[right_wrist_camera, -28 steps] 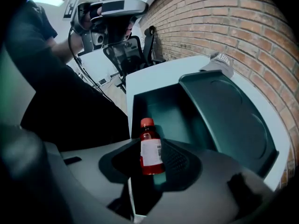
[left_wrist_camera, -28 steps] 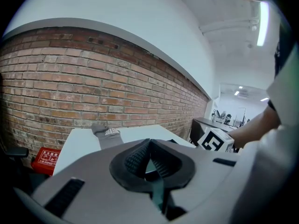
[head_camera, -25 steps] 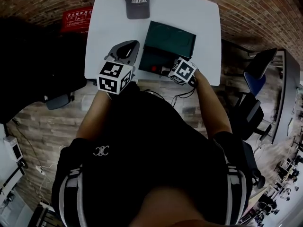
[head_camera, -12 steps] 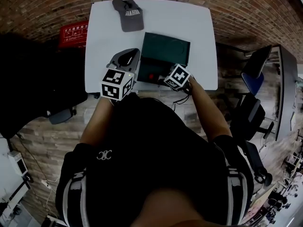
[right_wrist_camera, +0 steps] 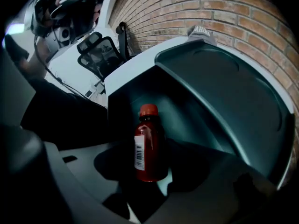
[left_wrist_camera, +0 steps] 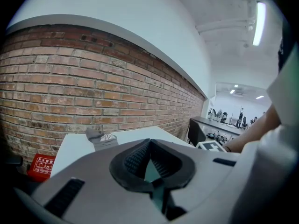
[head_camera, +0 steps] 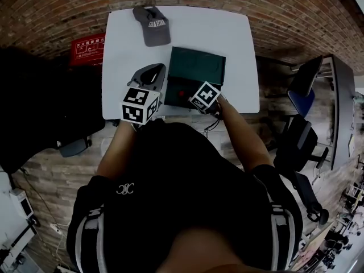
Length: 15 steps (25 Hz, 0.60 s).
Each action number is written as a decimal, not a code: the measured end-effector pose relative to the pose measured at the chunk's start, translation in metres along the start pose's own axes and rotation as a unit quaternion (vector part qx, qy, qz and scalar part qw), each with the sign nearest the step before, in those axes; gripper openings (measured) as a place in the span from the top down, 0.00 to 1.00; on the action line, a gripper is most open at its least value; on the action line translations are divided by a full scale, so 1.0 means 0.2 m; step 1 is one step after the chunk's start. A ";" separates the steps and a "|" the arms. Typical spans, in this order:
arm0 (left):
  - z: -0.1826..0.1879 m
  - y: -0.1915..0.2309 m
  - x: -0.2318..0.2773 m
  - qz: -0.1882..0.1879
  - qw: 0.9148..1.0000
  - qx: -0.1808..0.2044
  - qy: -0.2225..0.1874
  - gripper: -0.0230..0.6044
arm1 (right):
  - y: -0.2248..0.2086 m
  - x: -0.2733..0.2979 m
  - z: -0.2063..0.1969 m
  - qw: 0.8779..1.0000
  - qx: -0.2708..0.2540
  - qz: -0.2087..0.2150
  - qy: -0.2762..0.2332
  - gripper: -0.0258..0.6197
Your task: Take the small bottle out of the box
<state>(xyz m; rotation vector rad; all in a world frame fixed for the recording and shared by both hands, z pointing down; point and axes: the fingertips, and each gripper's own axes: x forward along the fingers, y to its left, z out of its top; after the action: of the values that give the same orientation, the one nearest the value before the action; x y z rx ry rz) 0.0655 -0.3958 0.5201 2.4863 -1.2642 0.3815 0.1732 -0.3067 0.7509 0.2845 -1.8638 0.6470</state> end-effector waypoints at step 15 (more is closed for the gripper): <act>-0.03 -0.01 0.04 -0.003 1.000 0.000 0.012 0.94 | -0.02 0.02 0.01 1.000 0.023 -0.006 -0.012 0.63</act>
<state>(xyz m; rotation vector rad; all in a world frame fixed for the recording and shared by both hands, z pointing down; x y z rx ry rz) 0.0711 -0.3988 0.5275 2.4773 -1.2472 0.4074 0.1718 -0.3117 0.7552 0.3350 -1.8696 0.6818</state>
